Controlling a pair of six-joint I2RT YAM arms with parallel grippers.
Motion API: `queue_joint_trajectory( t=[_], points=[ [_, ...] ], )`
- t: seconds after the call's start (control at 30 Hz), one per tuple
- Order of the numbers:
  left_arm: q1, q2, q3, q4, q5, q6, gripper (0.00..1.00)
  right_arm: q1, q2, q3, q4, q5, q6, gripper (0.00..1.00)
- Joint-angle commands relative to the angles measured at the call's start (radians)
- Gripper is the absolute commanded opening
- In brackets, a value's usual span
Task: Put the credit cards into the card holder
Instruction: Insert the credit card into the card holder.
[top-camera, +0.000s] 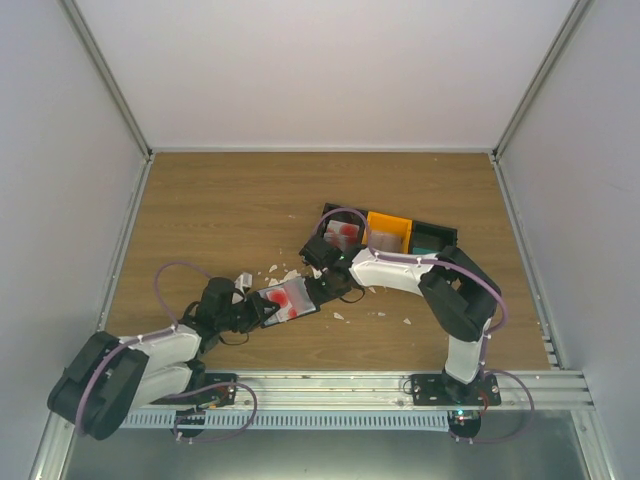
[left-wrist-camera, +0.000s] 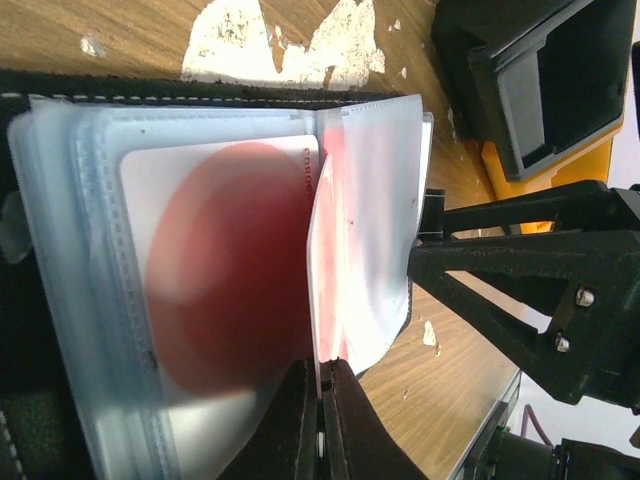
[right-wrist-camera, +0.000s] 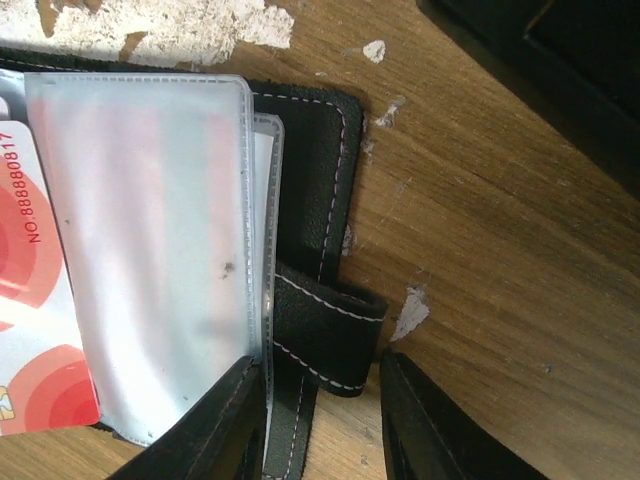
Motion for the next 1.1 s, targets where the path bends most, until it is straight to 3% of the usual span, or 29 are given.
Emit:
queue_joint_trajectory(
  t=[0.0, 0.53, 1.07],
  points=[
    [0.007, 0.045, 0.008, 0.065, -0.009, 0.015, 0.00, 0.016, 0.049, -0.003, -0.034, -0.012, 0.019, 0.33],
    [0.020, 0.074, 0.019, 0.046, -0.068, 0.031, 0.01, 0.017, 0.063, -0.002, -0.047, -0.013, 0.015, 0.29],
    [0.022, 0.162, 0.014, 0.128, 0.029, 0.038, 0.05, 0.022, 0.069, 0.002, -0.040, -0.032, 0.010, 0.25]
  ],
)
